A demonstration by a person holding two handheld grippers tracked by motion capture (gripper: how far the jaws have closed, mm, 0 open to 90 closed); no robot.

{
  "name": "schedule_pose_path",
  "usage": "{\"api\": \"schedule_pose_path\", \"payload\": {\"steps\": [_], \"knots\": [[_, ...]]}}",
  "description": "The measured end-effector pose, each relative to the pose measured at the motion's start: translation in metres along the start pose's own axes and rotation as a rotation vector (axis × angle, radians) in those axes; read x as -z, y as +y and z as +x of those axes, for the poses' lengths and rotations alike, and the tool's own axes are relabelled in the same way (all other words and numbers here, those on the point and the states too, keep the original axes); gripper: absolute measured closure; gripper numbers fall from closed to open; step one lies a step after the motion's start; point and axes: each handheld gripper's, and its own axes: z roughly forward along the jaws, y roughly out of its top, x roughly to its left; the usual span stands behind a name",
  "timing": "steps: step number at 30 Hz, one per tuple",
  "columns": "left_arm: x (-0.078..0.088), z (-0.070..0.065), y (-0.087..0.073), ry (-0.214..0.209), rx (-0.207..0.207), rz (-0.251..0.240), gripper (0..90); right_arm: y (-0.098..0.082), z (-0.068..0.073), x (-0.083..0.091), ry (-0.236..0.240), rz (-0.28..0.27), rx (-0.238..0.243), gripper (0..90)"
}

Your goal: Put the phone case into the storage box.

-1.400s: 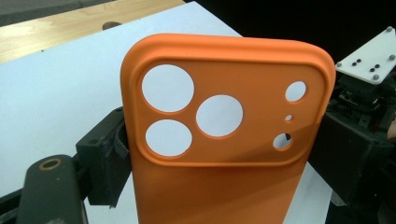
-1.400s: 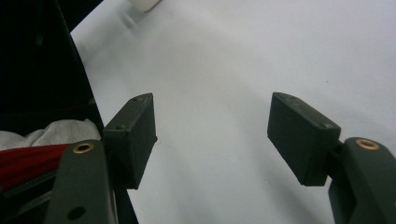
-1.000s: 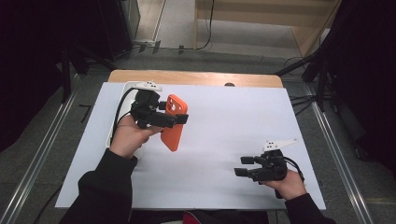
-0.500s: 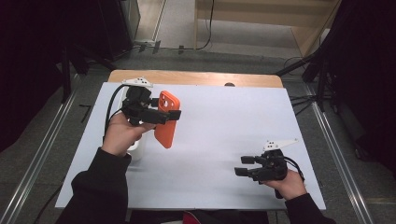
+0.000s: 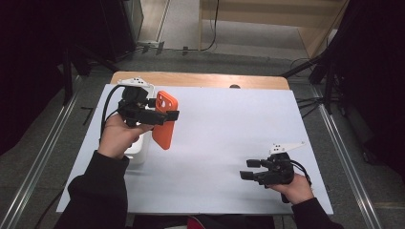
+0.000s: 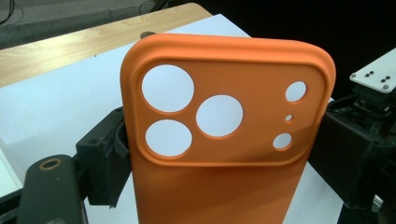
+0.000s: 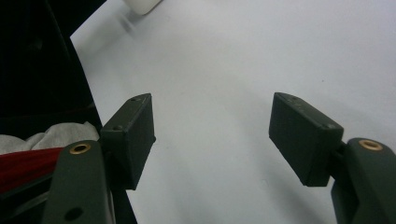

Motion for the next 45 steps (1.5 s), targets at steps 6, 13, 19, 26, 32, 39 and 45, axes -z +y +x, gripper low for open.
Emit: {"api": "schedule_pose_path", "payload": {"steps": [6, 13, 19, 26, 32, 39, 45], "knots": [[0.006, 0.005, 0.0, 0.014, 0.012, -0.011, 15.6, 0.0, 0.0, 0.0, -0.002, -0.001, -0.003, 30.2], [0.014, 0.01, -0.001, 0.04, 0.018, -0.032, 15.6, 0.0, 0.0, 0.0, -0.001, -0.001, -0.004, 30.2], [0.021, 0.015, -0.001, 0.071, 0.03, -0.038, 15.6, 0.0, 0.0, 0.0, -0.003, -0.002, -0.007, 30.2], [0.029, 0.023, -0.002, 0.101, 0.049, -0.05, 15.6, 0.0, 0.0, 0.0, -0.004, -0.001, -0.007, 30.2], [0.033, 0.029, -0.003, 0.129, 0.058, -0.054, 15.6, 0.0, 0.0, 0.0, -0.004, 0.0, -0.007, 30.2], [0.039, 0.037, -0.005, 0.161, 0.081, -0.07, 15.6, 0.0, -0.001, 0.0, -0.005, -0.001, -0.006, 30.2], [0.043, 0.046, -0.007, 0.187, 0.102, -0.083, 15.6, 0.0, 0.0, -0.001, -0.004, 0.0, -0.008, 30.2]]}}
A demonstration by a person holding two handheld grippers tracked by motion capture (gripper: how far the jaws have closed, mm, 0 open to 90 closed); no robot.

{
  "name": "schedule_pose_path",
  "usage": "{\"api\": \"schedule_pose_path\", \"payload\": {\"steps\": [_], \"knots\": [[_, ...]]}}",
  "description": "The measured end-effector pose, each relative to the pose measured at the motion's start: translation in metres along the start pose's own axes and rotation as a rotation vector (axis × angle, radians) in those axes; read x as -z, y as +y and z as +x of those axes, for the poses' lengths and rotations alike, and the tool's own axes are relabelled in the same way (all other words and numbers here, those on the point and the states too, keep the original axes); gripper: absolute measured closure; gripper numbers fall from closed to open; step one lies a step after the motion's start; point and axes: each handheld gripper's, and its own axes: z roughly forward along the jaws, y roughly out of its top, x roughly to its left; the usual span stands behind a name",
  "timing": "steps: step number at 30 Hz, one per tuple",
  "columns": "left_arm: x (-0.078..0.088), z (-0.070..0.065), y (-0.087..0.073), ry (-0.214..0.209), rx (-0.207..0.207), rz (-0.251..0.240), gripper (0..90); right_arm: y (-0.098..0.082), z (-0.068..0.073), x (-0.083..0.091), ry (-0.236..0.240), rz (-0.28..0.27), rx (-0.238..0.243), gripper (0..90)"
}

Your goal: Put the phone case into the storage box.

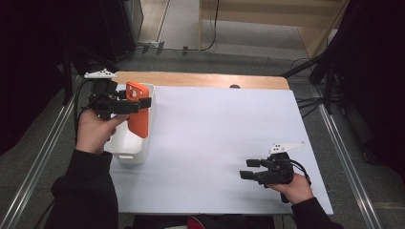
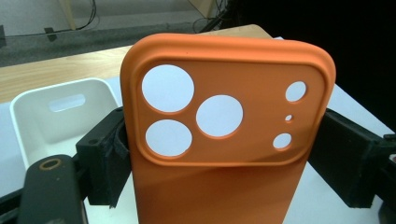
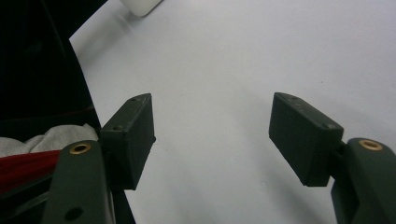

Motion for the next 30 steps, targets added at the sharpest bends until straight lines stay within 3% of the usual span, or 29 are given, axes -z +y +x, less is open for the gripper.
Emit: {"api": "schedule_pose_path", "payload": {"steps": [17, 30], "knots": [[-0.005, 0.019, 0.0, 0.104, 0.051, -0.05, 15.6, 0.0, 0.001, -0.001, 0.002, -0.003, -0.004, 30.2], [-0.022, 0.028, 0.017, 0.152, 0.073, -0.072, 15.6, -0.001, -0.001, 0.0, -0.001, -0.012, -0.005, 30.2]]}}
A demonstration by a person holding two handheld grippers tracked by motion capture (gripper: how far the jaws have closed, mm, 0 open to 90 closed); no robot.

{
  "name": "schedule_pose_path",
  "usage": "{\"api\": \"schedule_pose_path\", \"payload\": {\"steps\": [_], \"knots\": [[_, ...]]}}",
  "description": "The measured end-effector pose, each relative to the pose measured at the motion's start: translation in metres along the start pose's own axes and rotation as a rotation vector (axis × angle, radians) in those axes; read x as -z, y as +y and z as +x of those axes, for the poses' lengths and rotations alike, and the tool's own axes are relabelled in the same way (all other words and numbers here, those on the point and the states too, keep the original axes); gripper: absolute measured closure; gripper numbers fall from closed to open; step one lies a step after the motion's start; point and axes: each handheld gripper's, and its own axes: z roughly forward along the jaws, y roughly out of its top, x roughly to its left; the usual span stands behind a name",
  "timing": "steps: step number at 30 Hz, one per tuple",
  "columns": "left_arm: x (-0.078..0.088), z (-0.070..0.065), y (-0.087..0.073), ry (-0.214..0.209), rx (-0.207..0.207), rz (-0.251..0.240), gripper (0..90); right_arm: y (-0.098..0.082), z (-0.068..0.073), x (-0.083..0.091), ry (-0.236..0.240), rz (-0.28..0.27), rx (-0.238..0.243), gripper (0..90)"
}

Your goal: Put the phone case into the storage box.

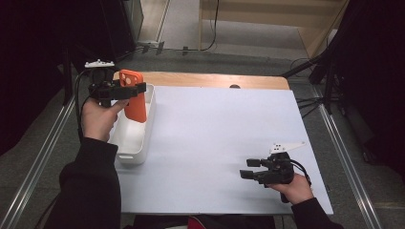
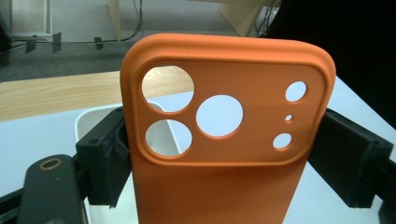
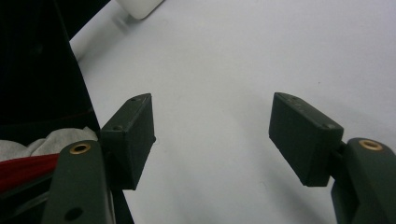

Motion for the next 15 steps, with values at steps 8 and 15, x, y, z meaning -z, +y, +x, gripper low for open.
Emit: {"api": "schedule_pose_path", "payload": {"steps": [8, 15], "knots": [[-0.007, 0.005, 0.01, 0.035, 0.001, -0.006, 15.5, 0.0, 0.0, 0.0, 0.003, -0.001, 0.002, 30.2], [-0.014, 0.007, 0.018, 0.067, -0.001, -0.013, 15.6, 0.0, 0.0, 0.0, 0.001, -0.002, 0.002, 30.2]]}}
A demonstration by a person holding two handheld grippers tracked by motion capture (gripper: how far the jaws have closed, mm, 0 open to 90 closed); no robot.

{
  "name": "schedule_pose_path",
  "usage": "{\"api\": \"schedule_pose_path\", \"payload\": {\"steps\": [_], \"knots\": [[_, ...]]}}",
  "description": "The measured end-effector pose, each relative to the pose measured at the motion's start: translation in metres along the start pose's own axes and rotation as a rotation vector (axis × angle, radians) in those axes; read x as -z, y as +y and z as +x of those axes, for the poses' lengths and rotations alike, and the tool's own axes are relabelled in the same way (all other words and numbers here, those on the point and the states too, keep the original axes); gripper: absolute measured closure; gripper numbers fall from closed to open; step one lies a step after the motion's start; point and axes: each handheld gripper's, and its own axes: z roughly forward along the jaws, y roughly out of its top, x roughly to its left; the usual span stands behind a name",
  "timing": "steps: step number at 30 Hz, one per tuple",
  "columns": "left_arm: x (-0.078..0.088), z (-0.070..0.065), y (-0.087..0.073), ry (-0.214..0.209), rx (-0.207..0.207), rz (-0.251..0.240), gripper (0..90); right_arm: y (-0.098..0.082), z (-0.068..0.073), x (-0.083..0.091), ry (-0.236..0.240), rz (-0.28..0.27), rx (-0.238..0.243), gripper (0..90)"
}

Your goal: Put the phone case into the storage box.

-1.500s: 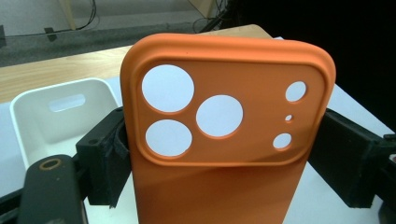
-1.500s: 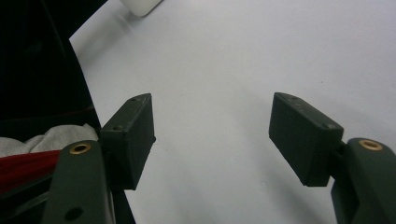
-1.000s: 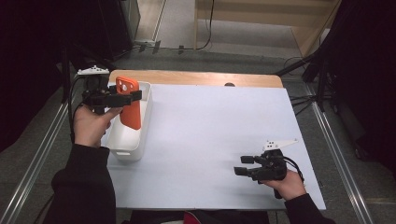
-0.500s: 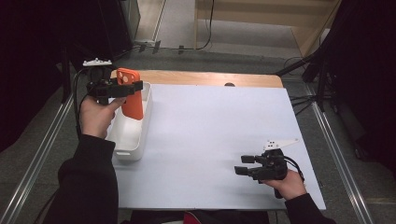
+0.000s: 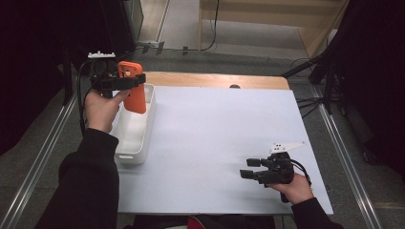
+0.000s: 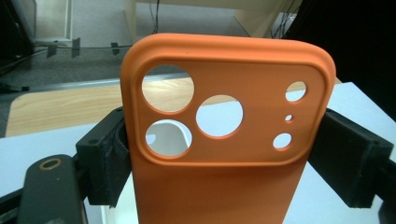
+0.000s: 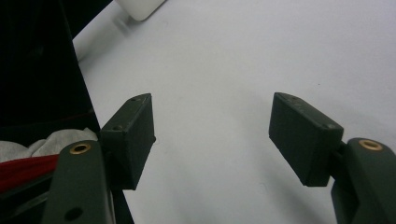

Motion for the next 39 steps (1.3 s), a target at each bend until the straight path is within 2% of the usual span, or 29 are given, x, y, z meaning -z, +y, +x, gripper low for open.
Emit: {"api": "schedule_pose_path", "payload": {"steps": [4, 7, 8, 15, 20, 24, 30, 33, 39], "knots": [[-0.005, 0.0, 0.004, -0.006, -0.013, -0.012, 15.5, 0.0, 0.0, 0.0, 0.0, -0.001, -0.004, 30.2], [-0.01, -0.001, 0.009, 0.013, -0.031, 0.0, 15.6, 0.0, 0.0, 0.0, 0.003, 0.002, -0.002, 30.2], [-0.011, -0.002, 0.011, 0.004, -0.027, -0.003, 15.5, 0.0, 0.001, 0.0, 0.003, 0.003, 0.0, 30.2], [-0.018, -0.005, 0.017, 0.022, -0.017, -0.019, 15.5, 0.0, 0.001, 0.0, 0.005, -0.003, -0.001, 30.2], [-0.022, -0.007, 0.018, 0.05, -0.024, -0.028, 15.6, 0.0, 0.001, 0.0, 0.004, -0.005, -0.001, 30.2], [-0.026, -0.005, 0.022, 0.076, -0.025, -0.032, 15.5, 0.0, 0.001, 0.001, 0.006, -0.006, 0.001, 30.2], [-0.034, 0.003, 0.025, 0.088, -0.007, -0.028, 15.5, 0.0, 0.001, 0.001, 0.005, -0.006, -0.003, 30.2], [-0.039, 0.005, 0.026, 0.092, -0.014, -0.023, 15.5, 0.0, 0.001, 0.001, 0.011, -0.005, -0.003, 30.2], [-0.048, 0.009, 0.029, 0.128, -0.013, -0.032, 15.5, 0.001, 0.001, 0.0, 0.013, -0.005, -0.004, 30.2]]}}
